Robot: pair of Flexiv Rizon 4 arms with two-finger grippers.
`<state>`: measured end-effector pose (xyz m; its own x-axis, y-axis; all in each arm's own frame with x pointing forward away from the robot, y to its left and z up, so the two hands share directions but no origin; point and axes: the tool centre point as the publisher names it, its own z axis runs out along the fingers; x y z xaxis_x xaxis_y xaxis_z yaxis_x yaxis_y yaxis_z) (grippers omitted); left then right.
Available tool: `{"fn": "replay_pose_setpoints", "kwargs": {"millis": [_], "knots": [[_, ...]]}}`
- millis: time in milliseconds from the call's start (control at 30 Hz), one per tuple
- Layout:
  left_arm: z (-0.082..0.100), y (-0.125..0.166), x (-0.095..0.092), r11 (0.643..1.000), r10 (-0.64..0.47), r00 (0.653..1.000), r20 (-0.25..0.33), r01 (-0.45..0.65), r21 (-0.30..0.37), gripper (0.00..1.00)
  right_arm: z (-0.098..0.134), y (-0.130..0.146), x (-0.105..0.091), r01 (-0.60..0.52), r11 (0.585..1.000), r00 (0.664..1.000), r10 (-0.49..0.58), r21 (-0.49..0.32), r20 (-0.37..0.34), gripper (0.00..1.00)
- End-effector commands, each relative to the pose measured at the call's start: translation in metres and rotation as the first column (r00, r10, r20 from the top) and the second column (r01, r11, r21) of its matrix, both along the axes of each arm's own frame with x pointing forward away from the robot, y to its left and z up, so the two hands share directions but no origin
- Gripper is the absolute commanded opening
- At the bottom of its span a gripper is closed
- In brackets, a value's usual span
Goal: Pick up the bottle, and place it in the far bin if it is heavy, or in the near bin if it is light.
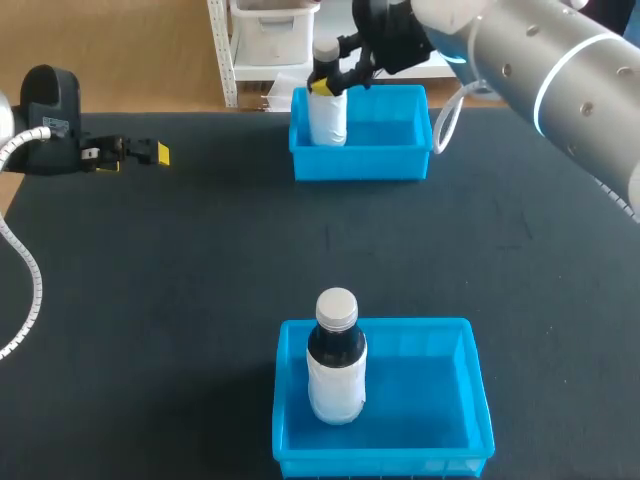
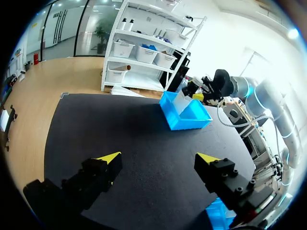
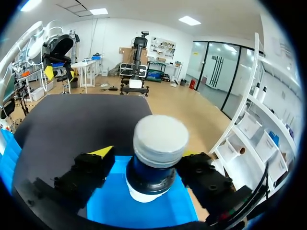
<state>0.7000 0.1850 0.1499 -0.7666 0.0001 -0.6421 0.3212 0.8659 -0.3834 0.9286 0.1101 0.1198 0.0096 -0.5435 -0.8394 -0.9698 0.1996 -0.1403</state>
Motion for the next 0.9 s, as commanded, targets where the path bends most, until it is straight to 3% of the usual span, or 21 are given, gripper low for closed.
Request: {"fn": "replay_pose_setpoints", "kwargs": {"millis": [33,467,700,900], "knots": [[0.0,0.0,0.0,1.0,0.0,1.0,0.0,0.0,0.0,1.0,0.004,-0.007,0.009,-0.291,0.957,0.934,0.288,0.02,-0.21,1.0],[0.0,0.0,0.0,1.0,0.0,1.0,0.0,0.0,0.0,1.0,0.029,-0.084,-0.01,-0.154,0.988,0.963,0.148,-0.006,-0.227,1.0],[0.0,0.0,0.0,1.0,0.0,1.0,0.0,0.0,0.0,1.0,0.047,-0.134,-0.049,-0.082,0.997,0.97,0.078,-0.01,-0.232,1.0],[0.0,0.0,0.0,1.0,0.0,1.0,0.0,0.0,0.0,1.0,0.057,-0.158,-0.086,-0.035,0.999,0.97,0.026,-0.032,-0.241,1.0]]}}
